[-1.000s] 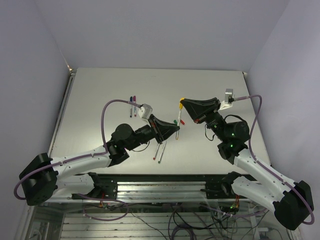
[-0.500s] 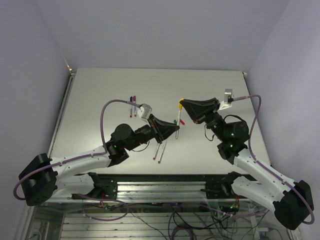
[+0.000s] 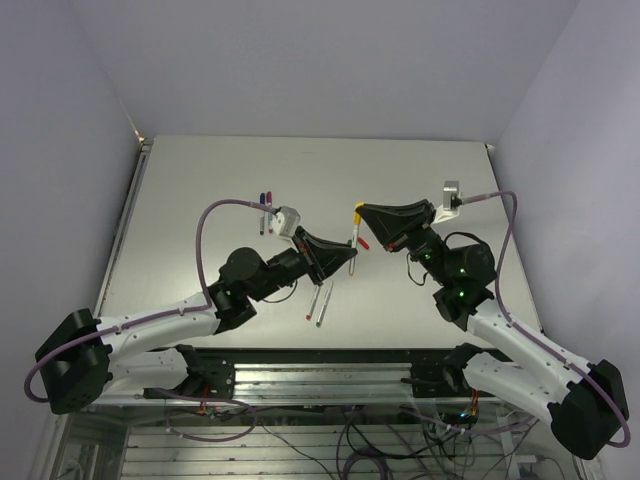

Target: Insert the pens into the pen caps

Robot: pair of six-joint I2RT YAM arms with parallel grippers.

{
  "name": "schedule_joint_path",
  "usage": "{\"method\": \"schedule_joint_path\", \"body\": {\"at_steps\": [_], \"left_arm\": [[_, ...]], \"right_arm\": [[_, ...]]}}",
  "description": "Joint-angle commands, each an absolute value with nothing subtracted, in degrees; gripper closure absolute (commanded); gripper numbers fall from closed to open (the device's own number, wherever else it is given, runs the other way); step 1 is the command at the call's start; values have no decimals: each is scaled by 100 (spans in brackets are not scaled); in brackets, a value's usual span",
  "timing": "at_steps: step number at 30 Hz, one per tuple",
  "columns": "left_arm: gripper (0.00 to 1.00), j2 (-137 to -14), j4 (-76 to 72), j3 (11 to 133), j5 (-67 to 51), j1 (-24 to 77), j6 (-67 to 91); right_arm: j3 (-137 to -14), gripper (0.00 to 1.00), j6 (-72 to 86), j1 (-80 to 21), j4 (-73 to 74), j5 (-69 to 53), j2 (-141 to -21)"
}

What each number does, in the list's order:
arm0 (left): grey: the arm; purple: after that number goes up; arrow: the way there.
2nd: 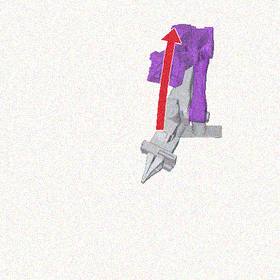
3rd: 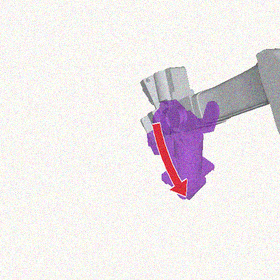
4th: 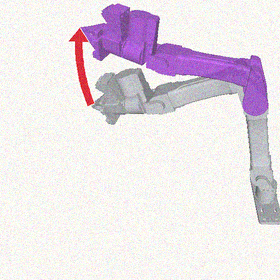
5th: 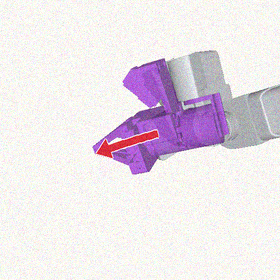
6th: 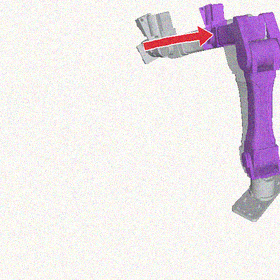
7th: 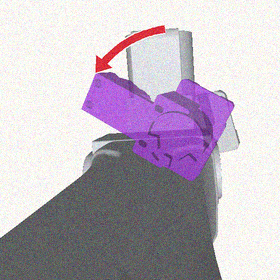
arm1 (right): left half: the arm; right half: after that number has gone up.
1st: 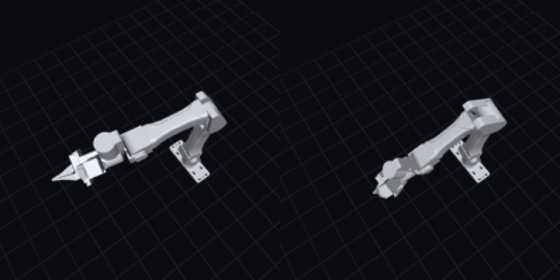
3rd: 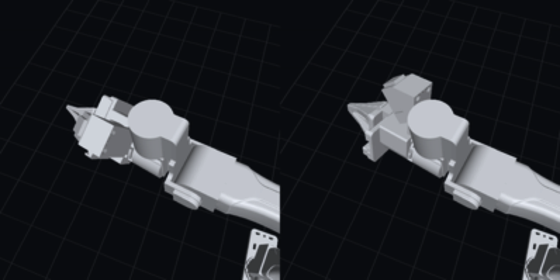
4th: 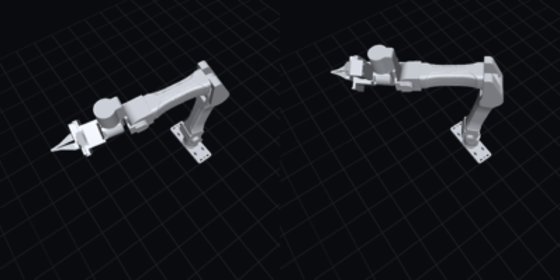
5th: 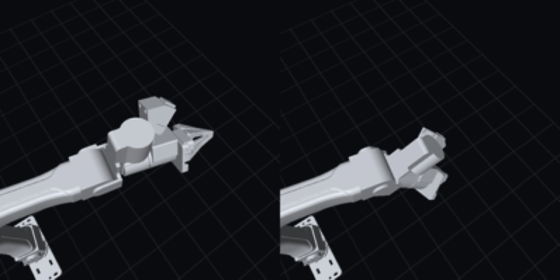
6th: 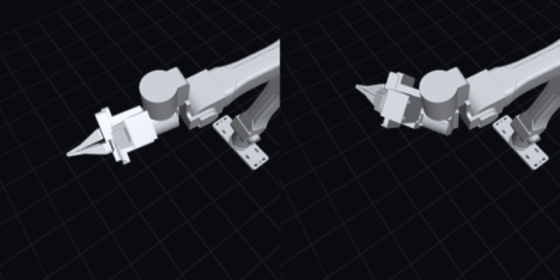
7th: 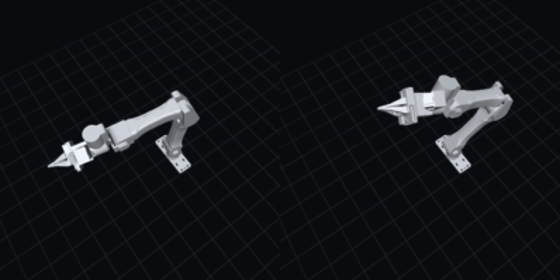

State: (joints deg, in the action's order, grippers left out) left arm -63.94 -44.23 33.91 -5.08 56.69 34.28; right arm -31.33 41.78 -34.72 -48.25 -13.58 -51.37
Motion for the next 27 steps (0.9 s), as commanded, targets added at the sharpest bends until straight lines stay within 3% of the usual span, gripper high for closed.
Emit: {"method": "schedule_joint_path", "body": {"at_steps": [1,27], "left_arm": [[93,-6233,-4529,3470,-360,5616,3278],[93,-5851,-4804,3819,616,5433,2785]], "right_arm": [[-3036,100,4183,-3520,-4635,-1391,-5035],[-3256,100,3259,-4390,-2396,-744,-5298]]}}
